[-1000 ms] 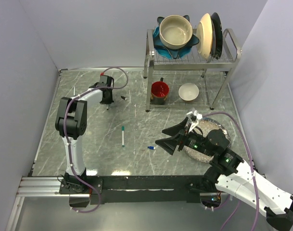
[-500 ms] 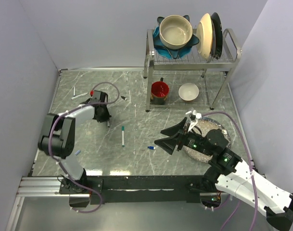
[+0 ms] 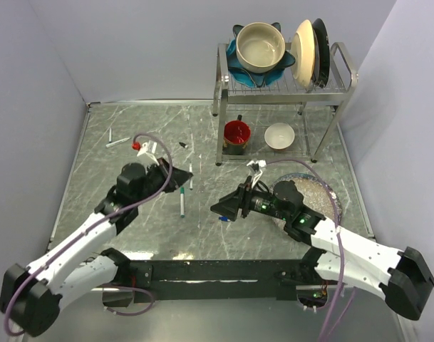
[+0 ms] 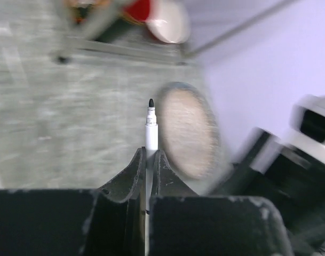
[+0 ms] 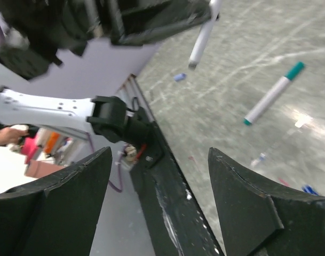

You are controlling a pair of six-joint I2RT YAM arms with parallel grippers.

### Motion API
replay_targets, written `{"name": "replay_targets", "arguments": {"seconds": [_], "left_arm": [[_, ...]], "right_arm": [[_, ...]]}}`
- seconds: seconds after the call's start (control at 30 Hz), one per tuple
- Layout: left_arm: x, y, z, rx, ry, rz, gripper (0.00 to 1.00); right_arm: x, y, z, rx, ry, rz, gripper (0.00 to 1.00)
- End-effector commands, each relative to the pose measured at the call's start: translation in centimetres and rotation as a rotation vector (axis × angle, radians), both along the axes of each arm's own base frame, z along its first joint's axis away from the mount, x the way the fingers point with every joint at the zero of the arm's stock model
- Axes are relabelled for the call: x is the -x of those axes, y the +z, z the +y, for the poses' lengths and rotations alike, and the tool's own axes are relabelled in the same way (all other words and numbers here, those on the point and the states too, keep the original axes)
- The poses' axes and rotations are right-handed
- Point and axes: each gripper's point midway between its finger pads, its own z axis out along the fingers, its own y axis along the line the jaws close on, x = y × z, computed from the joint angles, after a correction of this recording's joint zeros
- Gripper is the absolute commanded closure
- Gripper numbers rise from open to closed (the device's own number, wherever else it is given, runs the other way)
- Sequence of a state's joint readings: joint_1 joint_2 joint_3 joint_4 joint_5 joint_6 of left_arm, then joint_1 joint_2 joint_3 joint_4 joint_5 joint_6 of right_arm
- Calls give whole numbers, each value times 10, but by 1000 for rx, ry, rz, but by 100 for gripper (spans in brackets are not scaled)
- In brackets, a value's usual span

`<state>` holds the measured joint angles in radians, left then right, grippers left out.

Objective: Insert the pens into the pen caps

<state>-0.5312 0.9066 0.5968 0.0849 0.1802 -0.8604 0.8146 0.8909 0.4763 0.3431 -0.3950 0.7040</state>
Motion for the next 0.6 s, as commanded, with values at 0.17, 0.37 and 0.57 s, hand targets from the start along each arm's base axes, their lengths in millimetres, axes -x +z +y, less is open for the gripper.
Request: {"name": "replay_targets", "arguments": {"seconds": [0.17, 0.37, 0.57], "left_arm": [[57, 58, -39, 305, -208, -163, 99], [74, 71, -53, 349, -282, -190, 99], [89, 81, -59, 389, -309, -223, 99]], "right_arm": [[2, 50, 23, -184, 91, -80, 26], [-4, 50, 29, -178, 84, -72, 37], [-6, 57, 30, -206, 78, -74, 50]]}}
